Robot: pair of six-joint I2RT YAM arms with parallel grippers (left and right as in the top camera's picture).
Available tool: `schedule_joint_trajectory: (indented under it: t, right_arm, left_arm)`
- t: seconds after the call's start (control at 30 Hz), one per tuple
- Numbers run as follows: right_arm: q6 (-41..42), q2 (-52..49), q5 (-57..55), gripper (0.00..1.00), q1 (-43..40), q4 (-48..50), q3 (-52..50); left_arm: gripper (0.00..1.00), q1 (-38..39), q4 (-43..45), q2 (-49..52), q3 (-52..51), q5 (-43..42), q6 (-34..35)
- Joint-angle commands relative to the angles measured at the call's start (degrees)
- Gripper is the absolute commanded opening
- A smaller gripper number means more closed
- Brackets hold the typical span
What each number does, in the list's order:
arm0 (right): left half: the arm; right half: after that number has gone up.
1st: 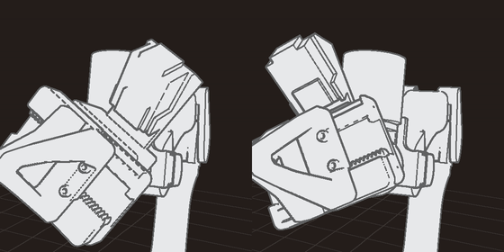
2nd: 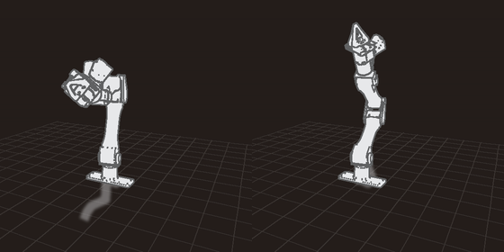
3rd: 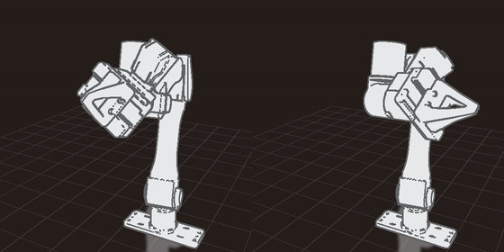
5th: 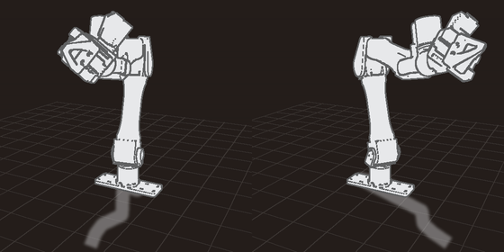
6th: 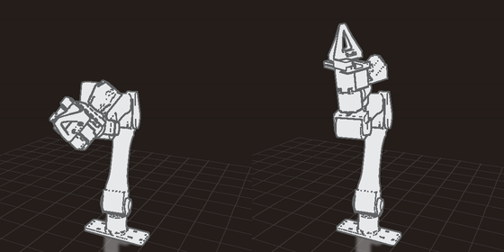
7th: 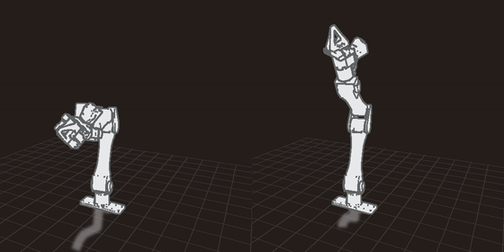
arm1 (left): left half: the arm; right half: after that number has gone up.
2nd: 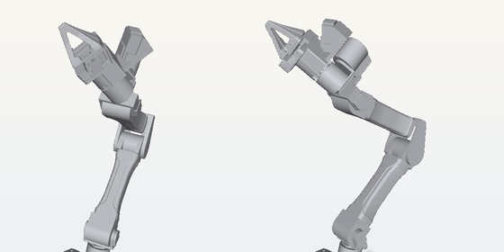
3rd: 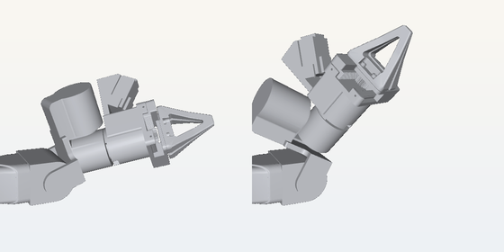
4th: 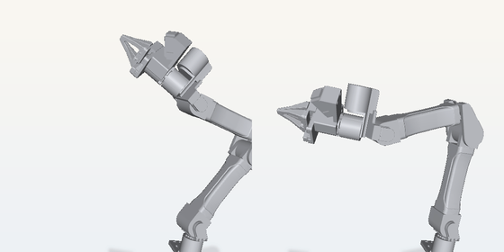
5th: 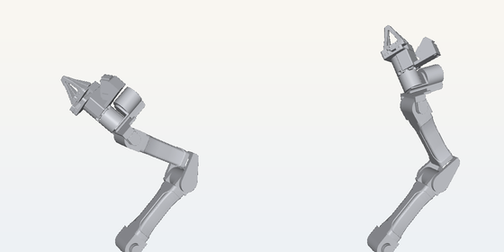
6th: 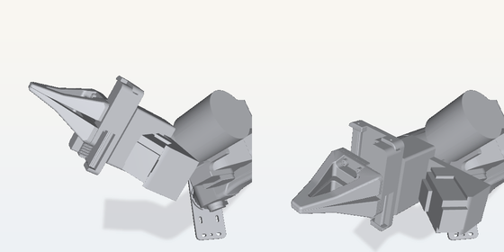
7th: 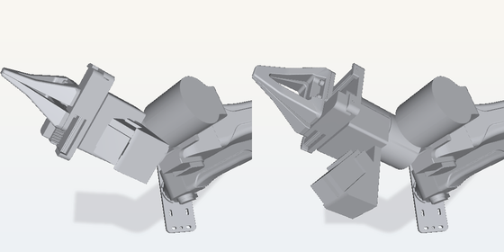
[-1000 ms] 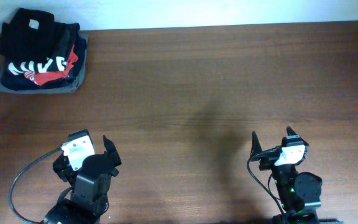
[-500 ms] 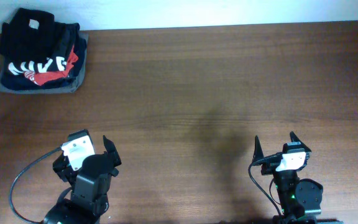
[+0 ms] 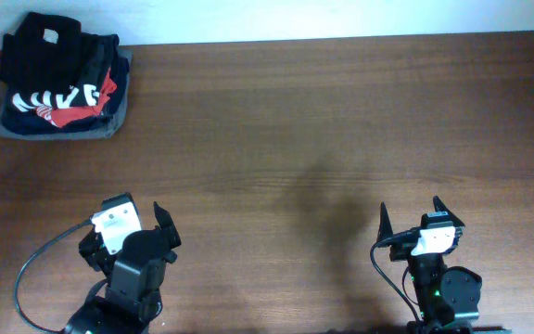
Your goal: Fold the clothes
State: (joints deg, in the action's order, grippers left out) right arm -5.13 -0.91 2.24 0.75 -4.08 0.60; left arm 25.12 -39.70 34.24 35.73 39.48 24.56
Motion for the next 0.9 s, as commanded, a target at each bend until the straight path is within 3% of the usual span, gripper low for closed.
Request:
schedule_joint_trajectory:
  t: [0.0,0.87]
  right_arm:
    - [-0.44,0.55,-0.33,0.99,-0.39,-0.31,-0.28]
    - [-0.44,0.55,-0.33,0.99,-0.39,-0.28,-0.28]
  left_arm:
    - [0.99,-0.04,0.02,-0.17,-0.07,0.83,0.26]
    - [0.99,-0.04,0.02,-0.17,-0.07,0.17,0.26]
